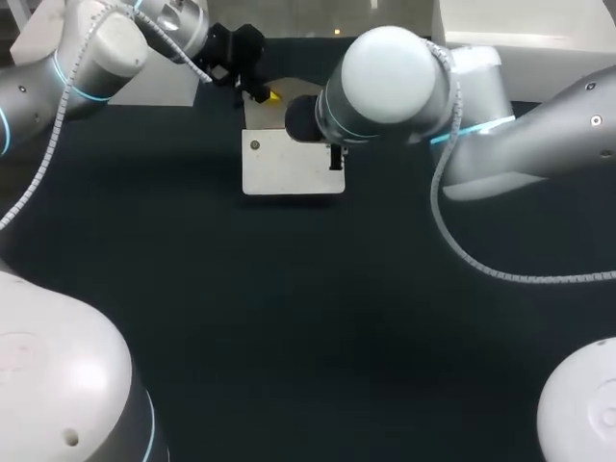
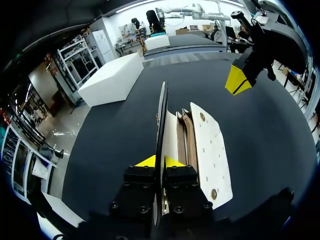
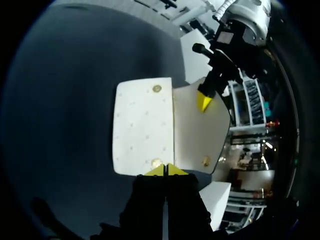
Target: Pick up the bag, open it, inspect its contents, close it, and place it on the opposite side
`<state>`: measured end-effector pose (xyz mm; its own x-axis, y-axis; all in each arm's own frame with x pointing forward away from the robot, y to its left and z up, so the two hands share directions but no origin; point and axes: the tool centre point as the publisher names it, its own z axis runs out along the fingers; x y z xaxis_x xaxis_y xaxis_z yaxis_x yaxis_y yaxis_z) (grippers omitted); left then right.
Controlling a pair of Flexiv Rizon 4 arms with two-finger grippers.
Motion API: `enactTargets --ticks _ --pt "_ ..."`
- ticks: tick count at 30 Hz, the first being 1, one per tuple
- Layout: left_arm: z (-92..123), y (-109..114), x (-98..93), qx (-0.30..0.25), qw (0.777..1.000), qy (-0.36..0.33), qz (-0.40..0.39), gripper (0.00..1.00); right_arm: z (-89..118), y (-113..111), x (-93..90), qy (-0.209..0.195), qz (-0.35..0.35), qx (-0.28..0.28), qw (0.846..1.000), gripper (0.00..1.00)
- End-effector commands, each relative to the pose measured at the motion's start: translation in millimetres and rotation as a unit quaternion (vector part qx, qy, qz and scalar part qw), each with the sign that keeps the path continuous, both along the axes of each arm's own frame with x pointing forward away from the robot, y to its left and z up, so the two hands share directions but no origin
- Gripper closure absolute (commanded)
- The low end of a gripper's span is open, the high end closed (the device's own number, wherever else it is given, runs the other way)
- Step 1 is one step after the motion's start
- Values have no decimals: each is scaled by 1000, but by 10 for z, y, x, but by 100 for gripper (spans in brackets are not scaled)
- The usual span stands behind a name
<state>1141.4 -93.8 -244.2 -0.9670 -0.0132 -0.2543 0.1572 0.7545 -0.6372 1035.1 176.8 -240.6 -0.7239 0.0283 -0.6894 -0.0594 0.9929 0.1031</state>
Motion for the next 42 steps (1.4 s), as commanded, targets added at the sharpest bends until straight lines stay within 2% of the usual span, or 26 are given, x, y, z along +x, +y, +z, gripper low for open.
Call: enactTargets --ticks 1,6,15,32,42 --pt "134 22 -49 4 1000 13 6 100 16 121 261 7 4 -1 1000 100" --pt "177 25 -23 0 1000 26 16 100 -31 157 433 3 12 -1 1000 100" --pt "213 11 -30 -6 999 29 13 100 -185 127 619 9 14 -3 1000 100" --pt "189 33 -63 -6 999 36 17 100 -339 162 792 12 12 0 1000 100" --pt "207 22 -71 -11 999 40 19 100 -462 176 728 24 12 11 1000 100"
